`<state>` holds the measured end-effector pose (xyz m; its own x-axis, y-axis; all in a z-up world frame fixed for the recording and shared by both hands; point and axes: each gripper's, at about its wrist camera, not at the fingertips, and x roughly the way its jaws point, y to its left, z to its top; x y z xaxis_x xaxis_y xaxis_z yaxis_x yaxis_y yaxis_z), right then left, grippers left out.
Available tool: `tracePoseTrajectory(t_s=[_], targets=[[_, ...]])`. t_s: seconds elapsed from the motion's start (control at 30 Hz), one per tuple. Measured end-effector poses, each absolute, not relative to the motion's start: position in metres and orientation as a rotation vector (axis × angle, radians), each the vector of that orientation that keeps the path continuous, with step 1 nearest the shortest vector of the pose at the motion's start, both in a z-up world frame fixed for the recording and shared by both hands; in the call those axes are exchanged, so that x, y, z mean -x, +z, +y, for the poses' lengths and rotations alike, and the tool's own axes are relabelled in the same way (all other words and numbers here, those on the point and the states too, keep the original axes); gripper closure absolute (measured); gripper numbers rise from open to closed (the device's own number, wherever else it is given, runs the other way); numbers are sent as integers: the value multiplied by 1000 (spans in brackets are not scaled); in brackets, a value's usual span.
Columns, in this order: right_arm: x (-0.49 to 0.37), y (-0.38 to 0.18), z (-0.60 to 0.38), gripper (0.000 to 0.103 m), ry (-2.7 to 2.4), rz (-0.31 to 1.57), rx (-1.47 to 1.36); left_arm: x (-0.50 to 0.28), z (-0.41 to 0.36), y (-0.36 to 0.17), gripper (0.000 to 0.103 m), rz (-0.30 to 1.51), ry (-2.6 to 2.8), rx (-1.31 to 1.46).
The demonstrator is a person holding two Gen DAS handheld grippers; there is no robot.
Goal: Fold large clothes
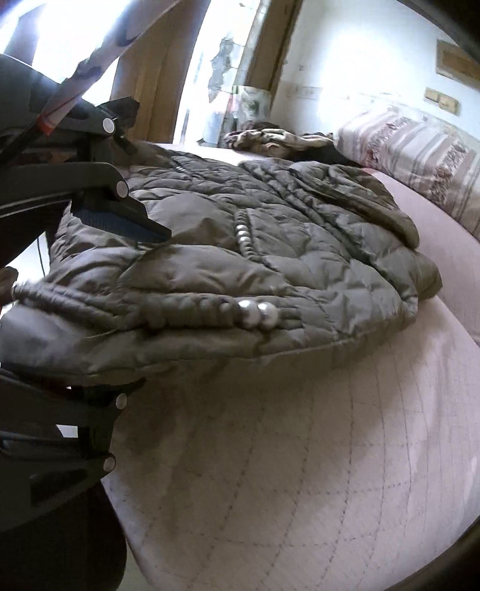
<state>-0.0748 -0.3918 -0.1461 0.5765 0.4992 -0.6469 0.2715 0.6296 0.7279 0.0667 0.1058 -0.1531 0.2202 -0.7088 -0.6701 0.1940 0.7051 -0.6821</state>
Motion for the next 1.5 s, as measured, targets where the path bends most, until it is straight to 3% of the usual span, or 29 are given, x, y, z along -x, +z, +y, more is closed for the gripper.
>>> tracePoseTrajectory(t_s=[0.13,0.2,0.27,0.33,0.5,0.93,1.5], targets=[[74,-155,-375,42,125,1072,-809,-69,105,-156,39,1194,-634,552],[75,-155,-370,43,107,1058,-799,-69,108,-157,51,1204,-588,574],[75,-155,-368,53,84,1046,-812,-69,110,-157,64,1222,-549,574],[75,-154,-366,69,82,1039,-830,-68,111,-152,70,1229,-507,579],[80,-126,-367,79,107,982,-814,-57,107,-113,77,1166,-474,530],[135,-61,-380,81,198,899,-800,1,117,-55,78,1100,-429,377],[-1,54,-382,83,110,690,-650,-132,84,46,77,883,-315,342]])
